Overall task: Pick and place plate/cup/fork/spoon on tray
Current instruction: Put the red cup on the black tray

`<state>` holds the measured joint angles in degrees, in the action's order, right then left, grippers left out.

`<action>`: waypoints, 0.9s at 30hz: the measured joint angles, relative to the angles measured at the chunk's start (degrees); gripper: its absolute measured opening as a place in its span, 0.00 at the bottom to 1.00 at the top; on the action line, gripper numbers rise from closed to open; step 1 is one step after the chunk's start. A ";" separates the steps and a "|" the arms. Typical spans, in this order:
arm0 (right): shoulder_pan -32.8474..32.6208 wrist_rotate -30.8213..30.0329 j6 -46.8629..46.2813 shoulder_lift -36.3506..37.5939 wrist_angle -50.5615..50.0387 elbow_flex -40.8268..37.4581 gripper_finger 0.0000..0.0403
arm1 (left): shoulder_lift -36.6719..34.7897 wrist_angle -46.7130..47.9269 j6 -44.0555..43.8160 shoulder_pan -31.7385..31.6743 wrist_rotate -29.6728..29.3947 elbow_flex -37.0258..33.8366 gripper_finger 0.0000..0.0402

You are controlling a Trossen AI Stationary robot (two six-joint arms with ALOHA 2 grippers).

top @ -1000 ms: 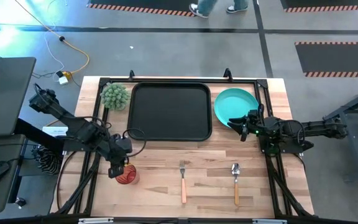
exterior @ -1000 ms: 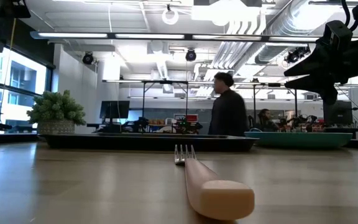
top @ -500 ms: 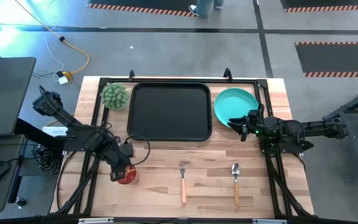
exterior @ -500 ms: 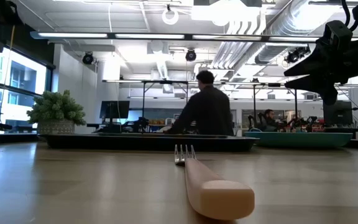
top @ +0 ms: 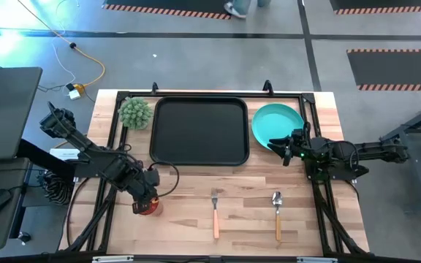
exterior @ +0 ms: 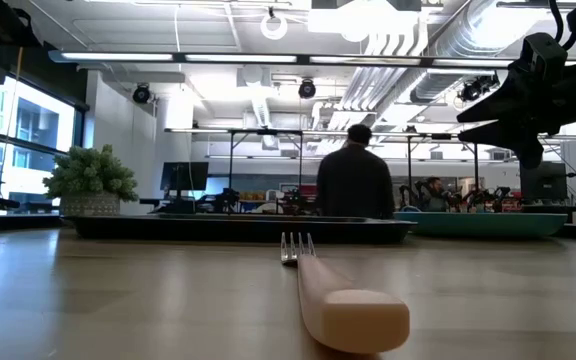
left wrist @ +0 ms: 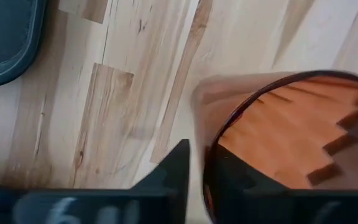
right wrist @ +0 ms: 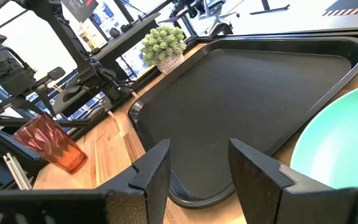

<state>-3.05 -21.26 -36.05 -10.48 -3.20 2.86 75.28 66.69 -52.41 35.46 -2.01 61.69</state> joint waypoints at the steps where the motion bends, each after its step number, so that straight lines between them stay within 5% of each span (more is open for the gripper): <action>1: 0.01 0.00 0.02 0.00 0.00 0.01 0.38 | -0.01 0.05 -0.01 0.00 -0.12 0.00 0.03; 14: 0.00 0.00 -0.15 0.00 0.32 0.01 0.38 | -0.27 -0.08 -1.53 -2.09 -0.19 1.53 0.01; 27: 0.00 0.00 -0.09 0.02 2.73 0.02 0.38 | -0.30 0.19 11.13 -14.03 -4.93 9.31 0.01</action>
<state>-3.05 -21.26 -36.14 -10.46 -0.47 2.87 74.98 66.87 -41.29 21.44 -6.95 71.00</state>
